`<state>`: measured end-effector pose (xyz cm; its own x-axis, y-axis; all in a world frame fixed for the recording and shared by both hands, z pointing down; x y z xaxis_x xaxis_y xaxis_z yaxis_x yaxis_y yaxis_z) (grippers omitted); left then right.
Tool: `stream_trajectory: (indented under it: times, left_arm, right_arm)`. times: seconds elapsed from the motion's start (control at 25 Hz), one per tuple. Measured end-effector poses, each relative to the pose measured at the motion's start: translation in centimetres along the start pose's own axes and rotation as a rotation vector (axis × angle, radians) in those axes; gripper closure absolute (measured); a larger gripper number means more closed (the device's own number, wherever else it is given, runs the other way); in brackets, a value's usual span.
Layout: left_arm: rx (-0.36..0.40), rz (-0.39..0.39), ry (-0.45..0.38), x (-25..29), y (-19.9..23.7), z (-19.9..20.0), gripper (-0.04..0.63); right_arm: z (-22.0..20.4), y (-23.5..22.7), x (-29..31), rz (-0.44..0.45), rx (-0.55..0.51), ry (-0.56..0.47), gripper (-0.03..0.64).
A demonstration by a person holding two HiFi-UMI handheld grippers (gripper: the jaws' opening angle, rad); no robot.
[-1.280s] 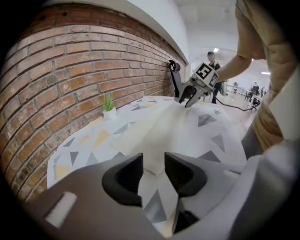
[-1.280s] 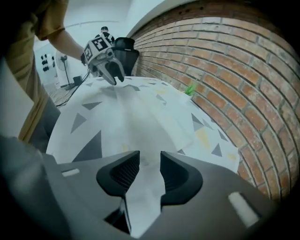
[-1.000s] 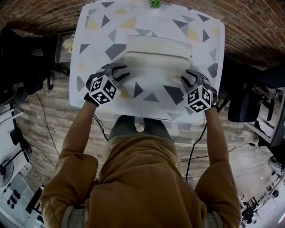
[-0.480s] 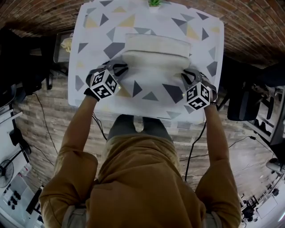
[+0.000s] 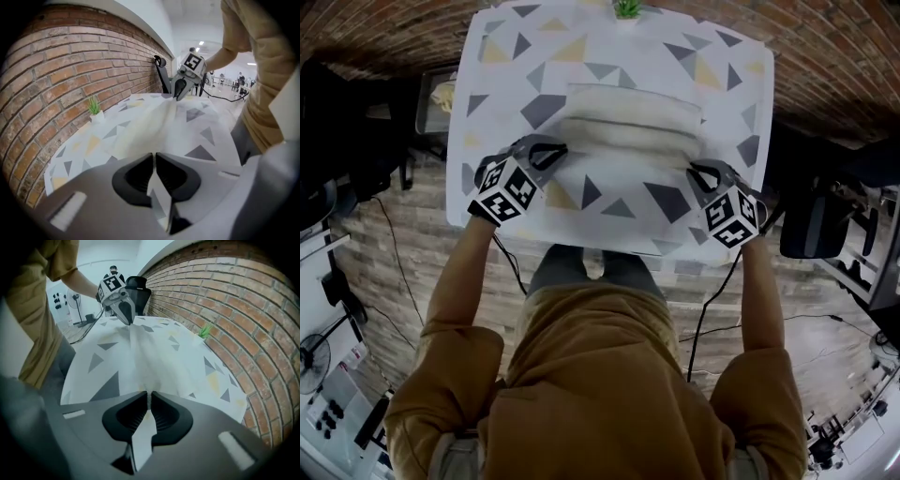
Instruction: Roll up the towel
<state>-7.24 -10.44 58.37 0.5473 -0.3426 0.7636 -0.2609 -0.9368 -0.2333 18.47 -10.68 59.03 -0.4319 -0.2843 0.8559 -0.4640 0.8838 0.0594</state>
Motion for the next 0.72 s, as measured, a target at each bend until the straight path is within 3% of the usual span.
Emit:
stream_trajectory:
  times: [0.2,0.48,0.72]
  left_arm:
    - [-0.079,-0.058,-0.046,-0.8,2.1,1.2,0.512]
    - [-0.154,-0.090,-0.086,0.6,6.7,1.0,0.512]
    - [-0.202,-0.131,-0.069,2.2,9.2,0.3,0.512]
  right_arm:
    - [2.3,-1.9,-1.2,0.085,0.115,-0.021,0.588]
    - [4.5,-6.5,-0.3,0.105,0.202,-0.007,0.588]
    - [5.0,-9.0,1.3,0.116,0.306,-0.016,0.586]
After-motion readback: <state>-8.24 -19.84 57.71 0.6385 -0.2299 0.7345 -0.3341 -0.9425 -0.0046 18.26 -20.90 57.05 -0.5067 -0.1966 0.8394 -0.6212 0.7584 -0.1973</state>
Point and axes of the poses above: the fingertips, and each gripper's own axes: x forward along the fingers, y to its left, z out of its top, the point moved 1 cm from there along -x, backward along the fingers, and after that the axes turned 11 degrees about x, right-handed, at the moved point
